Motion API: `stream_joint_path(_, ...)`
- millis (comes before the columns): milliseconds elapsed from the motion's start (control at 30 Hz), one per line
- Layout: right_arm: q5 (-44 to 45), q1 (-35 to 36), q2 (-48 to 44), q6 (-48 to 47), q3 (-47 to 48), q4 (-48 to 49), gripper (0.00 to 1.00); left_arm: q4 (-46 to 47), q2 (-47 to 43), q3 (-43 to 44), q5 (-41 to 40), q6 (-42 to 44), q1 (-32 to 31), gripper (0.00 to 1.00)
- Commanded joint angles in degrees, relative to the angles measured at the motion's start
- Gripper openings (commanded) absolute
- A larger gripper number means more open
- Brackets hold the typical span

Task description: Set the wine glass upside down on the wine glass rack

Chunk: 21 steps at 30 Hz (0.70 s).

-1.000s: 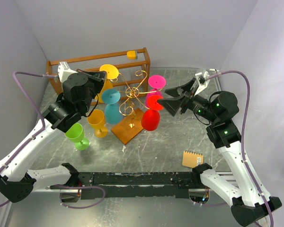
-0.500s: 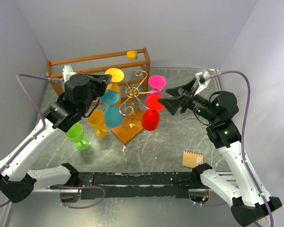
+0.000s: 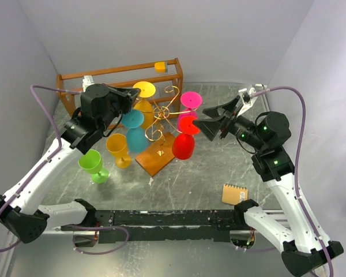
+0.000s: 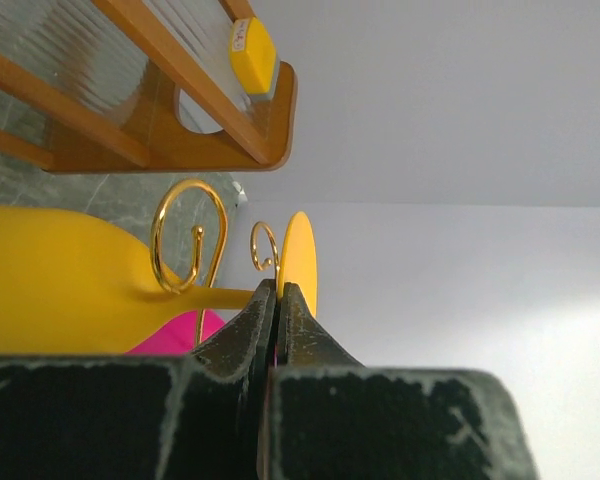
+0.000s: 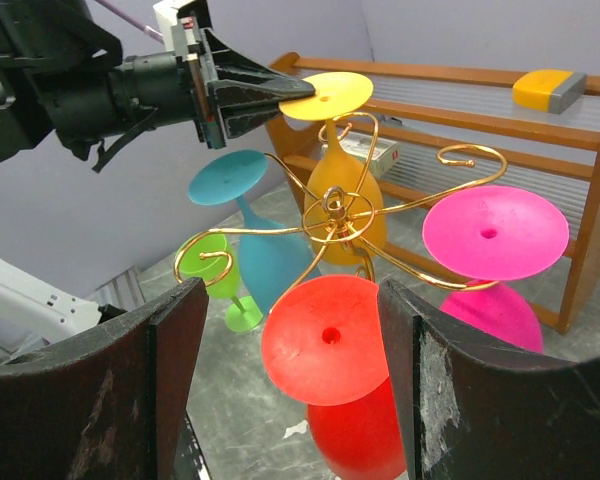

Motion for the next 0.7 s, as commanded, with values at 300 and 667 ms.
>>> stream_joint_path(300,1.7,0.1,-0.7,-1.0,0.2,-0.8,0.69,7.2,4.8,-0.8,11.1,-1.2,6.7,0.07)
stream_joint_path(667,1.8,0.1,0.0,-0.4,0.0,-0.1,0.69,5.7,2.8,-0.8,6.7,0.6,7.9,0.07)
